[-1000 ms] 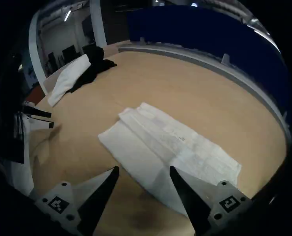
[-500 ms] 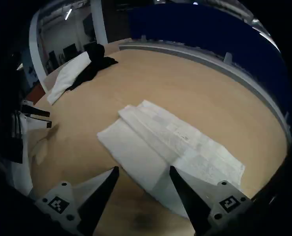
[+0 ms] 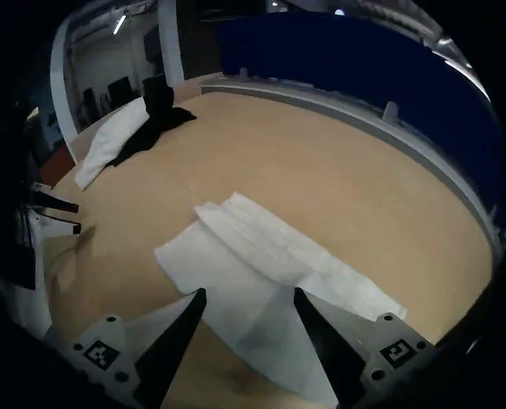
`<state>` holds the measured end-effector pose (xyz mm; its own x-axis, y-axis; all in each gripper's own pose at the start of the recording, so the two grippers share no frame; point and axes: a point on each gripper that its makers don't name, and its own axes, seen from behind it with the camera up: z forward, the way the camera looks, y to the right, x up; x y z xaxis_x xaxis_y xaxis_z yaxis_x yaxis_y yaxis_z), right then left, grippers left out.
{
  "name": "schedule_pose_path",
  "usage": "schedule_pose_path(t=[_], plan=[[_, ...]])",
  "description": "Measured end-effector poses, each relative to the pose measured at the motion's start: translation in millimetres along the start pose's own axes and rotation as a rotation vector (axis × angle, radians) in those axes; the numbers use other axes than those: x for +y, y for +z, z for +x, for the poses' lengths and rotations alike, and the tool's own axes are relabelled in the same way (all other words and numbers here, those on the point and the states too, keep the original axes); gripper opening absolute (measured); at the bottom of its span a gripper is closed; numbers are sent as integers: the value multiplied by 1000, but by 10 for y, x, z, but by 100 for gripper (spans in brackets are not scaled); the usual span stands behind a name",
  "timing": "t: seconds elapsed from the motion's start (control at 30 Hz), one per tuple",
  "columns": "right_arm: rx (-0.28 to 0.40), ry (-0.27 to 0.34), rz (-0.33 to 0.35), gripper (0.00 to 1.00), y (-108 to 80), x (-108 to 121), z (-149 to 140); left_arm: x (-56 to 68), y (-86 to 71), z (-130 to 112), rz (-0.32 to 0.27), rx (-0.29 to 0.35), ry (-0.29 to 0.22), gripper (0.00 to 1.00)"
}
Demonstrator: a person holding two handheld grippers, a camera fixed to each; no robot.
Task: Fold towel
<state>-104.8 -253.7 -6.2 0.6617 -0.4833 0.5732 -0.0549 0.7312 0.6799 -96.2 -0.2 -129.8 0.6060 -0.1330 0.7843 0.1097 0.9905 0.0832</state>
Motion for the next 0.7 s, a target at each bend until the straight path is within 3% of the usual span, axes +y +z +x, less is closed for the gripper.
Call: schedule_pose_path(t=[0.3, 0.7], plan=[[10, -7, -27, 100, 59, 216, 176, -19, -53, -2, 2, 1, -3, 95], [6, -29, -43, 100, 64, 290, 193, -12, -76, -25, 1, 2, -5, 95]])
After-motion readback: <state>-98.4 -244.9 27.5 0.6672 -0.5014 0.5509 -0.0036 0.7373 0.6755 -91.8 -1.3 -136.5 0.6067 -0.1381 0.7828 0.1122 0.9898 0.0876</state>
